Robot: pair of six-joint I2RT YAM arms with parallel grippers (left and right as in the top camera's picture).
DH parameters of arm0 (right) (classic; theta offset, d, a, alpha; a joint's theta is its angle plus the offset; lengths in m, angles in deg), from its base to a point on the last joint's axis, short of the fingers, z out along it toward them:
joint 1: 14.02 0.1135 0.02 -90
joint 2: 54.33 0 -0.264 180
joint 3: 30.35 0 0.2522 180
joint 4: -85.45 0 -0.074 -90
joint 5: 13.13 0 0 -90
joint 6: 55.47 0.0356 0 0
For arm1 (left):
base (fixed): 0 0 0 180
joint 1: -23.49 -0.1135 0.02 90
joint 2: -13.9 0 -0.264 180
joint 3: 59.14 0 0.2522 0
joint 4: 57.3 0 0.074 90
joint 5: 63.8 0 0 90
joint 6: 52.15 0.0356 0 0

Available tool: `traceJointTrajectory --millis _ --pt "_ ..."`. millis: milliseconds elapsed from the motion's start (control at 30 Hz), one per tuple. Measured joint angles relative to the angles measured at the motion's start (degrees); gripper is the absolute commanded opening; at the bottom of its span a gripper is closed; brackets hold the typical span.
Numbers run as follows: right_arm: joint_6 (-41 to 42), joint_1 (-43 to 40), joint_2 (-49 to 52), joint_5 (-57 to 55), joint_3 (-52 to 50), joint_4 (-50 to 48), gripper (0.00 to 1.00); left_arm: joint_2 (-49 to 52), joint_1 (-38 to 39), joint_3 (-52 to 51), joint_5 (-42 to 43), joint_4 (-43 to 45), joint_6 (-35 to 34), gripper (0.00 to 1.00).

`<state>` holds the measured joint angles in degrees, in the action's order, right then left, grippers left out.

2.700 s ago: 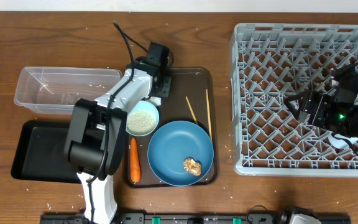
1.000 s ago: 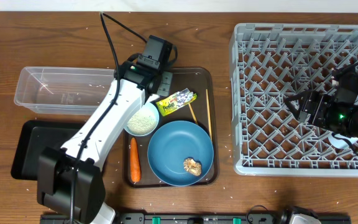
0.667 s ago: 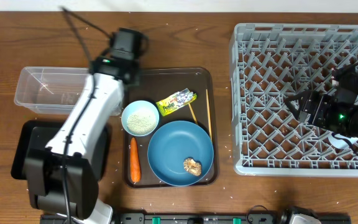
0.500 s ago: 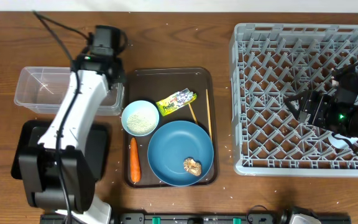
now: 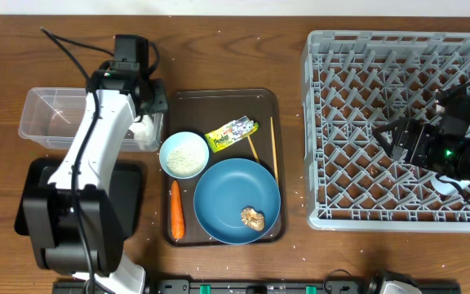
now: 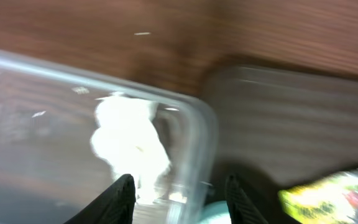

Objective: Sort waste into correct bins and load items into the dishwasher rack
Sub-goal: 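Carry the tissue to the clear plastic bin and release it, then reach the left gripper to the yellow snack wrapper and grasp it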

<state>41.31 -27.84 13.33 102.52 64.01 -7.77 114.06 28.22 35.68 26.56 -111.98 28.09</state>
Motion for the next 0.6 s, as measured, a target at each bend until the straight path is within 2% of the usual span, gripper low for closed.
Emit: traceJointTrajectory --millis 167,367,600 --pt "0.00 0.00 0.00 0.00 0.00 0.00 0.85 -0.15 7.45 -0.04 4.81 2.16 5.86 0.48" --pt "0.00 0.00 0.00 0.00 0.00 0.09 0.86 4.13 17.00 -0.07 7.08 4.85 14.43 0.48" --pt "0.00 0.00 0.00 0.00 0.00 0.26 0.87 10.51 21.07 -0.09 7.43 6.12 18.64 0.53"
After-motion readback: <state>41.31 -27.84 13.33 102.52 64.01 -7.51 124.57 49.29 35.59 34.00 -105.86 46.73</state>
